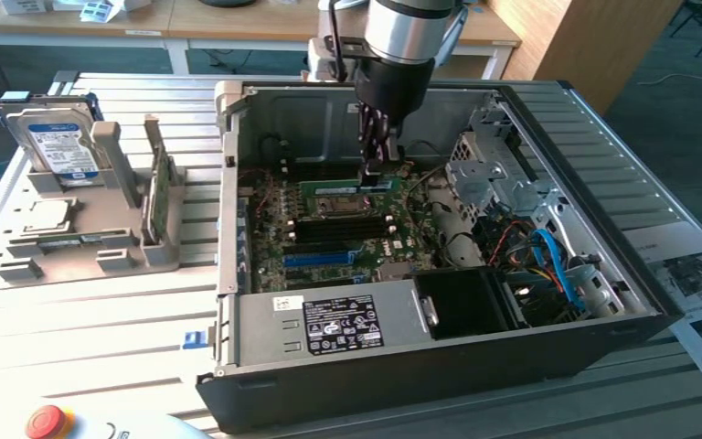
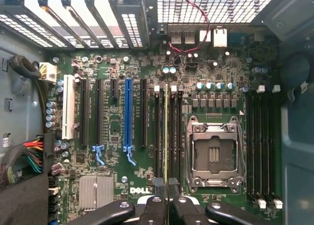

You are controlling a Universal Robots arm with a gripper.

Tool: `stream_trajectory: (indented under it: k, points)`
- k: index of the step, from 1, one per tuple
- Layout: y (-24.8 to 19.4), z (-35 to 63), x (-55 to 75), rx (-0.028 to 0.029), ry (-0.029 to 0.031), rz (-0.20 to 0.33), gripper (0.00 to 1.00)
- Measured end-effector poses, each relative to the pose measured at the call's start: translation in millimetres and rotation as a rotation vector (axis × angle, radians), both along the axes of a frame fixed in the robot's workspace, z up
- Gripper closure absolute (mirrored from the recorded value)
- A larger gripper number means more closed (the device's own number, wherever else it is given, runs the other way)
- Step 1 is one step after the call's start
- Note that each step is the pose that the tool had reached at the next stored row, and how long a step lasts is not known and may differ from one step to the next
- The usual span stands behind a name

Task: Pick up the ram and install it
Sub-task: 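Insert the ram into the slot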

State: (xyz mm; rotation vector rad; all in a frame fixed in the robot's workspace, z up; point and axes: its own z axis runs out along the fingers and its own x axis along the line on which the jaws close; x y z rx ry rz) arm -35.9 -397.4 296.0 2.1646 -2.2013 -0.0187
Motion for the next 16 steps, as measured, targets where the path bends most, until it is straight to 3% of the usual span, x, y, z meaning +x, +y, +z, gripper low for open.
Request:
stream_trajectory:
  k: [16]
  points:
    - [-1.9, -16.1, -0.6, 0.0, 0.0, 0.0, 0.88]
